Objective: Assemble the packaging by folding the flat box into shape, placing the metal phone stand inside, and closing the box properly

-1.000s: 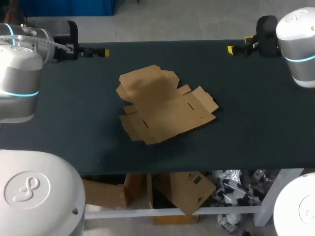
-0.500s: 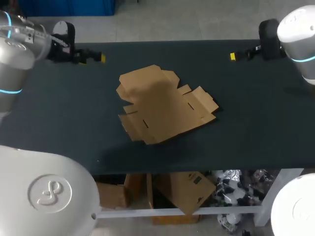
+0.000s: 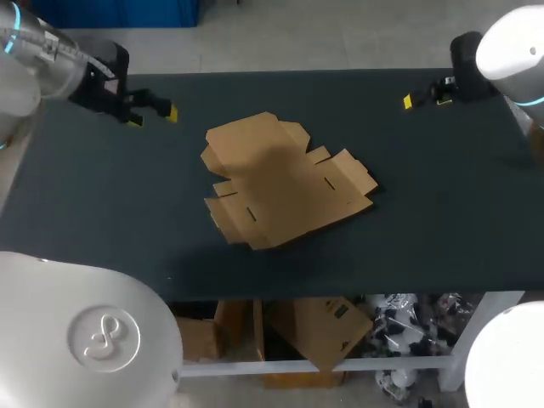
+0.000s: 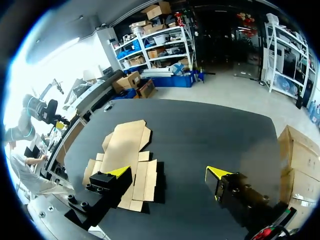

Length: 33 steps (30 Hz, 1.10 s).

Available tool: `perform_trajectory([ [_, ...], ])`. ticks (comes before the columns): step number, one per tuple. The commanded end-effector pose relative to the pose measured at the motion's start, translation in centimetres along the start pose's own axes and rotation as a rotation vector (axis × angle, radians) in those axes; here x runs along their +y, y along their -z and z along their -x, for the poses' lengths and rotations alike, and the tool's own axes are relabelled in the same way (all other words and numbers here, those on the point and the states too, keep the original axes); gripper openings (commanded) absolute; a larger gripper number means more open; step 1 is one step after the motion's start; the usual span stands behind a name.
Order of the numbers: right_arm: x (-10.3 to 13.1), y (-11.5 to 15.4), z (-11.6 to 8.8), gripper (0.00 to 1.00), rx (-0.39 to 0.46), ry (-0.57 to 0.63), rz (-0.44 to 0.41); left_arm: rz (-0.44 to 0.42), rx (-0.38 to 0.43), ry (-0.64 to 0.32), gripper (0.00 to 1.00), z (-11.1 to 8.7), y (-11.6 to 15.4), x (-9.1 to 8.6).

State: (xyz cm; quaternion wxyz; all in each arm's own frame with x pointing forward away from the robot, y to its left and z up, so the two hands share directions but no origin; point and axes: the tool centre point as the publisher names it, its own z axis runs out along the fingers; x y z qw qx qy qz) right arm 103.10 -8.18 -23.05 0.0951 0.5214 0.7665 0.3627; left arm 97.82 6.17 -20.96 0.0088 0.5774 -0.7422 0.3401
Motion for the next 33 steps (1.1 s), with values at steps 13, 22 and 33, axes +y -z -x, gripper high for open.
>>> perform_trajectory([
  [13,0.2,0.7,-0.2,1.0,-0.002,-0.001,-0.122,0.067,0.004,0.001,1.0,0.2,0.6,-0.2],
  [22,0.0,-0.3,-0.1,1.0,-0.036,-0.036,-0.196,0.097,-0.018,0.052,1.0,0.7,-0.5,0.2],
  [33,-2.0,-1.5,-0.2,1.0,-0.087,-0.1,-0.34,0.151,-0.039,0.141,1.0,0.6,-0.2,2.0],
])
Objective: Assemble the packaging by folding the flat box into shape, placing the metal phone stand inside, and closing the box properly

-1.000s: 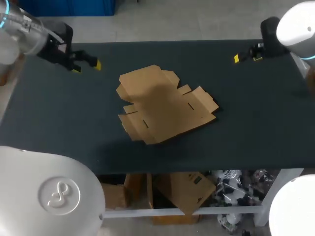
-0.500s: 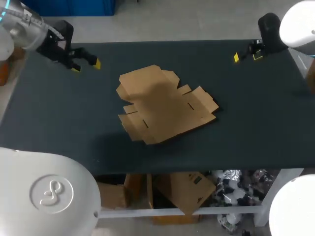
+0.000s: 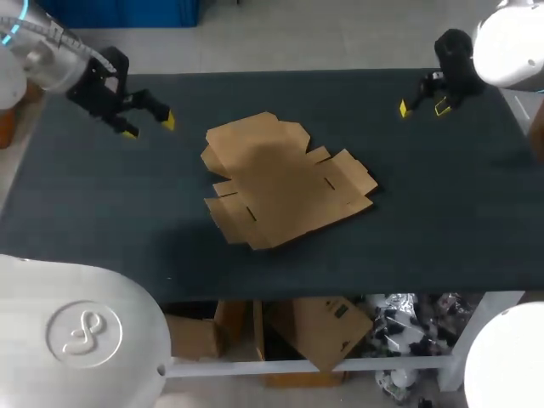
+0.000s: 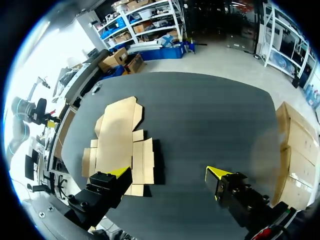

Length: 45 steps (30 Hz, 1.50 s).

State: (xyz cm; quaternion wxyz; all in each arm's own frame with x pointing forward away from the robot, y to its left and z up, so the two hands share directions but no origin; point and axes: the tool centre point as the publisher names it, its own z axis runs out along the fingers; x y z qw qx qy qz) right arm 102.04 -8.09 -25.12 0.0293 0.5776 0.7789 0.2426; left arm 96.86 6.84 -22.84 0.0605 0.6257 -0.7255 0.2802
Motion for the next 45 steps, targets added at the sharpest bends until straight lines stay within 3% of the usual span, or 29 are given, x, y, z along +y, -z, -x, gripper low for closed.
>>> perform_trajectory([
  [1,0.0,-0.6,-0.3,1.0,-0.023,-0.006,-0.074,0.016,-0.018,0.017,1.0,-0.4,0.6,0.6],
  [9,-1.1,-2.2,-1.1,1.0,0.04,0.012,-0.097,0.036,-0.002,0.039,1.0,-0.6,0.9,2.2],
  [16,-1.5,-4.4,-1.6,1.0,0.07,0.007,-0.182,0.048,0.003,0.039,1.0,-0.7,0.8,3.3],
  [38,-2.3,-11.9,-4.3,1.0,0.159,-0.006,-0.315,0.08,0.018,0.021,1.0,-1.2,0.4,4.1],
  [45,-2.9,-13.3,-4.8,1.0,0.179,-0.019,-0.355,0.082,-0.023,0.035,1.0,-1.1,0.2,4.3],
])
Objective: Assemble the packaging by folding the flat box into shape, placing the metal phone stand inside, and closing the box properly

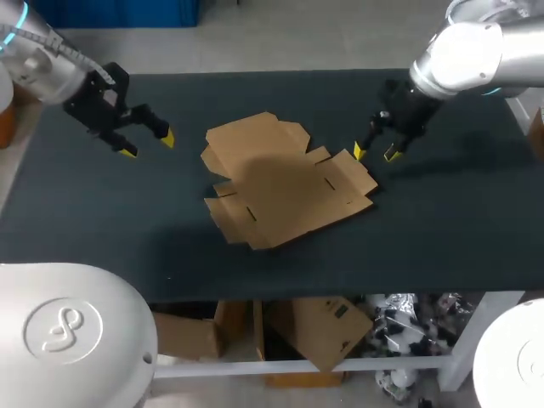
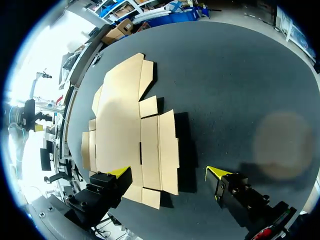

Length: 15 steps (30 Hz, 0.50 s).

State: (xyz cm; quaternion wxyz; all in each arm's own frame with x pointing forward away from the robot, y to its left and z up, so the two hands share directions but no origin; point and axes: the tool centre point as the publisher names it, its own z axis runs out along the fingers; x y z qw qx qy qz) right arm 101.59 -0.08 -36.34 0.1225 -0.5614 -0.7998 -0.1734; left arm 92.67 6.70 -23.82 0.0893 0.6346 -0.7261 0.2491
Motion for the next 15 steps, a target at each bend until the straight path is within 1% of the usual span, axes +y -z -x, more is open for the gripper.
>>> perform_trajectory([
  [1,0.5,-0.8,0.1,1.0,0.014,-0.004,-0.064,0.002,-0.022,0.004,1.0,-0.5,-0.1,0.1],
  [10,0.3,-2.2,-0.3,1.0,0.073,-0.028,-0.083,0.002,-0.019,0.009,1.0,-0.2,0.0,0.4],
  [11,0.3,-2.4,-0.3,0.99,0.077,-0.03,-0.083,0.002,-0.019,0.009,1.0,-0.2,0.0,0.5],
  [15,0.3,-3.0,-0.4,0.86,0.092,-0.032,-0.089,0.001,-0.017,0.009,1.0,-0.1,0.1,0.6],
])
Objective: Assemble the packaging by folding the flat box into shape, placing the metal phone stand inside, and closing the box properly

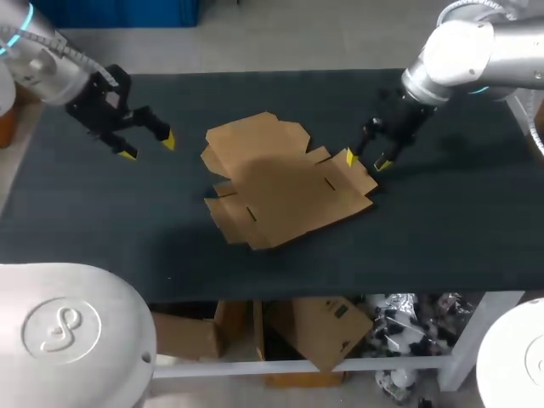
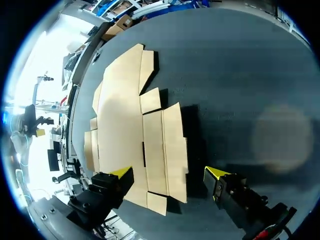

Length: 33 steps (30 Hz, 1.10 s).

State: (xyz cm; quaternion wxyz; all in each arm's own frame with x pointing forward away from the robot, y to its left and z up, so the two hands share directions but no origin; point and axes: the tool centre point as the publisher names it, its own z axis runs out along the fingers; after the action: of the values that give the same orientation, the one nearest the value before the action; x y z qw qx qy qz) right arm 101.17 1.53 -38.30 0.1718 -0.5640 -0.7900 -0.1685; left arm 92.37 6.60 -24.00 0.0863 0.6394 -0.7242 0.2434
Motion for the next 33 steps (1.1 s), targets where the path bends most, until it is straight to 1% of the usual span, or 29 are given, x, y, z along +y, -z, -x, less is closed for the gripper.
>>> perform_trajectory([
  [1,0.5,-0.6,0.5,0.84,0.026,0.0,-0.031,-0.002,-0.003,0.0,1.0,0.0,0.3,0.3],
  [3,0.4,-0.8,0.5,0.8,0.03,-0.001,-0.03,-0.003,-0.003,-0.002,1.0,0.0,0.3,0.3],
  [4,0.4,-0.9,0.6,0.76,0.034,-0.003,-0.029,-0.003,-0.003,-0.003,1.0,0.0,0.4,0.4],
  [5,0.4,-1.0,0.6,0.74,0.039,-0.003,-0.028,-0.003,-0.002,-0.003,1.0,0.0,0.4,0.4],
  [6,0.4,-1.1,0.7,0.74,0.041,-0.003,-0.027,-0.005,-0.001,-0.006,1.0,0.1,0.4,0.4],
  [8,0.4,-1.2,0.8,0.78,0.05,-0.002,-0.023,-0.005,0.0,-0.008,1.0,0.1,0.5,0.4],
  [9,0.3,-1.4,0.9,0.78,0.053,-0.005,-0.022,-0.005,0.0,-0.01,1.0,0.1,0.5,0.4],
  [13,0.3,-1.8,1.0,0.61,0.079,-0.015,-0.02,-0.006,-0.003,-0.01,1.0,0.1,0.5,0.5],
  [14,0.3,-1.8,1.0,0.6,0.089,-0.019,-0.016,-0.006,-0.004,-0.009,1.0,0.1,0.5,0.5],
  [16,0.3,-2.0,1.0,0.63,0.103,-0.02,-0.011,-0.007,-0.007,-0.008,1.0,0.1,0.5,0.5],
  [22,0.3,-2.2,0.8,0.59,0.133,-0.024,0.003,-0.008,-0.009,-0.007,1.0,0.2,0.5,0.6],
  [24,0.2,-2.3,0.8,0.6,0.139,-0.027,0.006,-0.008,-0.008,-0.007,1.0,0.2,0.5,0.6],
  [26,0.2,-2.5,0.9,0.55,0.154,-0.032,0.011,-0.008,-0.009,-0.008,1.0,0.2,0.5,0.6],
  [32,0.2,-2.7,0.9,0.47,0.188,-0.042,0.028,-0.004,-0.008,-0.008,1.0,0.2,0.4,0.6],
  [33,0.2,-2.8,0.9,0.43,0.192,-0.043,0.033,-0.003,-0.008,-0.008,1.0,0.2,0.4,0.6],
])
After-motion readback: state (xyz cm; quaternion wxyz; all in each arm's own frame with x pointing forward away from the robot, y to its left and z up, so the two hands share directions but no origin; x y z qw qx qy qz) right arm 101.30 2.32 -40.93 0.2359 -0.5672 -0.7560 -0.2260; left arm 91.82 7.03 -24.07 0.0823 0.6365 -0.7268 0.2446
